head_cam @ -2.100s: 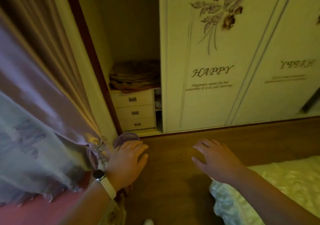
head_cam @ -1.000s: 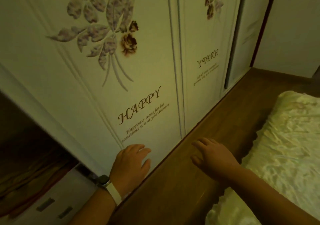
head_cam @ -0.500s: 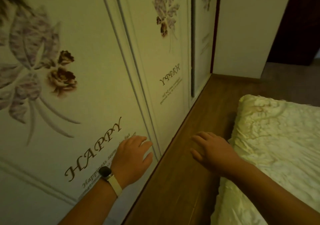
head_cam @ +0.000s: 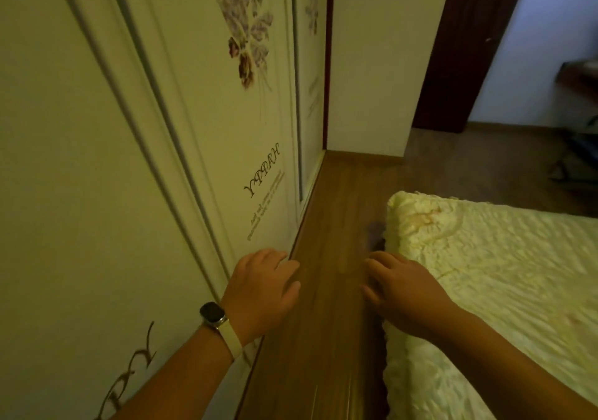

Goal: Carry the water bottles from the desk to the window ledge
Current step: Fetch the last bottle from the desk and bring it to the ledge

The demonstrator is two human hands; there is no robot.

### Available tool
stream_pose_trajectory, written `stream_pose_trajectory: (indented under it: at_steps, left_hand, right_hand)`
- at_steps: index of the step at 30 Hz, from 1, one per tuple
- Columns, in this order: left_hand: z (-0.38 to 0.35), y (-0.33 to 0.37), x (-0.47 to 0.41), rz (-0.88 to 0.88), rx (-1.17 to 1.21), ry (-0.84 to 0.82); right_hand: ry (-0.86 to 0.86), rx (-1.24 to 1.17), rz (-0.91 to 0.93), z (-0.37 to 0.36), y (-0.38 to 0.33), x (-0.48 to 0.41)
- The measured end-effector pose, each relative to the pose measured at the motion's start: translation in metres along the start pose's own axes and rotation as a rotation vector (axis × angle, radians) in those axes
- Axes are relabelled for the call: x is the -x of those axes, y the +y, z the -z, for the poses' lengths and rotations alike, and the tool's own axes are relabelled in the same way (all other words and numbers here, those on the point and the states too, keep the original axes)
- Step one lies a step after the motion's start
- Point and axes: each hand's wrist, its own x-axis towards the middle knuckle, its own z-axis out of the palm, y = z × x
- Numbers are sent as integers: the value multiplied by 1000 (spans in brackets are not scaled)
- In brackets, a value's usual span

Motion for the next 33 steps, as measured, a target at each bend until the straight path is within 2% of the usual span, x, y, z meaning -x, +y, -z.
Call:
stream_pose_trajectory:
  at_steps: [5,14,23,28,33]
  left_hand:
    - [-5,-43,-76,-103,29,38]
    - [-47,-57,-185,-241,79,-60]
    - [-109,-48,-341,-266,18,-133]
    - [-118,-28,-440,-238,-1,-138]
    - [-119,-3,-522,-220,47,-70]
  right_hand:
    - [88,-7,-121,17,3,-56]
    - [41,-26,-263,1,56,-105]
    - [26,-92,-292,-26,181,-222]
    - [48,-122,-261,-5,263,-286]
    - [145,-110,-247,26,329,-334]
